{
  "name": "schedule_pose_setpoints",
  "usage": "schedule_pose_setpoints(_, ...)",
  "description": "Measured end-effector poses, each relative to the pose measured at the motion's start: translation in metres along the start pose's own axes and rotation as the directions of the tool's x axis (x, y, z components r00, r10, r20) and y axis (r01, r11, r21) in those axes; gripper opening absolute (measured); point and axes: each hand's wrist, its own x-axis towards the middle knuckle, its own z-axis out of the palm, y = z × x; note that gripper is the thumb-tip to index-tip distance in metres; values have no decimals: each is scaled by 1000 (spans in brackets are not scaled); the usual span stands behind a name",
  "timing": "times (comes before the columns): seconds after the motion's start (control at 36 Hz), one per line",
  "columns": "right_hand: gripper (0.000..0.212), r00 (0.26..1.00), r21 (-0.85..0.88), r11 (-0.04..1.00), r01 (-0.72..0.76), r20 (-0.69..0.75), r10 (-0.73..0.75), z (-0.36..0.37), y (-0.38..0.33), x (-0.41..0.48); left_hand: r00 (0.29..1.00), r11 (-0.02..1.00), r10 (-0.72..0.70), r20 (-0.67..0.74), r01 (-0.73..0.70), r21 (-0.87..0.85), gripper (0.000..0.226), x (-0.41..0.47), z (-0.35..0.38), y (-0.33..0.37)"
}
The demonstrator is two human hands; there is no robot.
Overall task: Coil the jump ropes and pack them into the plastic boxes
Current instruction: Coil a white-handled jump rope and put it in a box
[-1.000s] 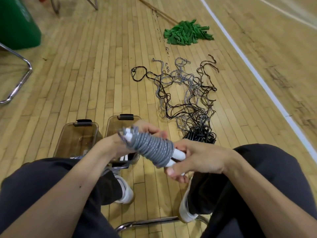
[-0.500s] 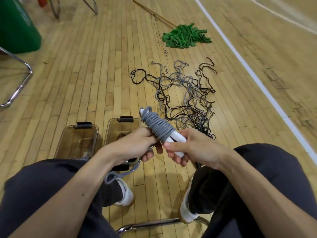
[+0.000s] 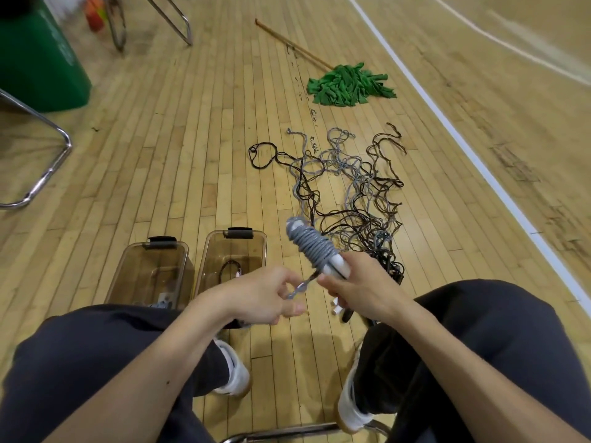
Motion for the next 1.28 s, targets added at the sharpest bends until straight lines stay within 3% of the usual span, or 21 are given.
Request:
schedule_pose_setpoints(0.08,17,983,-178,982,-64,-178,31,-5,7,6,1000,980,-25,10,23,200,5,-3,-1,-7)
schedule_pose_setpoints(0.14,20,982,-227,968,-103,-176,63,-7,11,9,994,980,55,-95,-35,198,15,-4,0,-7)
schedule_pose_setpoints(0.25,17,991,-342,930,-134,-51,124,-5,13,6,924,949,255,-285,-182,259,24,-4,1,-2)
schedule_pose_setpoints(0.33,11,977,-308,941,-138,113,180,-3,9,1,865,900,350,-359,-203,386,16,-5,2,1)
schedule_pose_setpoints(0.42,10,940,-333,940,-70,293,174,1,7,-4,838,890,393,-379,-242,387,15,-6,2,3)
schedule_pose_setpoints(0.56,18,804,-231,973,9,580,130,1,-5,-14,878,953,301,-373,-290,86,13,-6,-5,5)
schedule_pose_setpoints(0.64,16,709,-94,996,5,702,63,-4,-13,-17,925,931,228,-304,-298,-210,12,-12,-9,8)
schedule_pose_setpoints(0.72,11,642,110,994,-21,764,-71,-8,-22,-19,959,890,146,-242,-234,-390,20,-16,-16,5)
schedule_pose_setpoints(0.81,9,664,303,951,-53,722,-193,-7,-27,-14,973,777,92,-213,-204,-595,25,-22,-20,-2)
schedule_pose_setpoints(0.86,10,713,397,915,-77,663,-228,-3,-32,-9,962,683,70,-264,-239,-691,13,-28,-18,-8)
schedule_pose_setpoints(0.89,11,738,422,903,-83,634,-229,2,-35,-6,952,622,35,-304,-258,-739,5,-32,-16,-11)
schedule_pose_setpoints(1.0,11,805,452,884,-122,566,-178,25,-45,4,894,406,-204,-400,-294,-865,18,-36,-5,-19)
schedule_pose_setpoints(1.17,11,842,542,785,-300,537,-48,67,-65,23,854,241,-341,-393,-325,-915,32,-50,4,-37)
schedule_pose_setpoints(1.28,9,830,533,740,-410,554,60,94,-72,32,824,198,-431,-367,-310,-930,46,-55,11,-50)
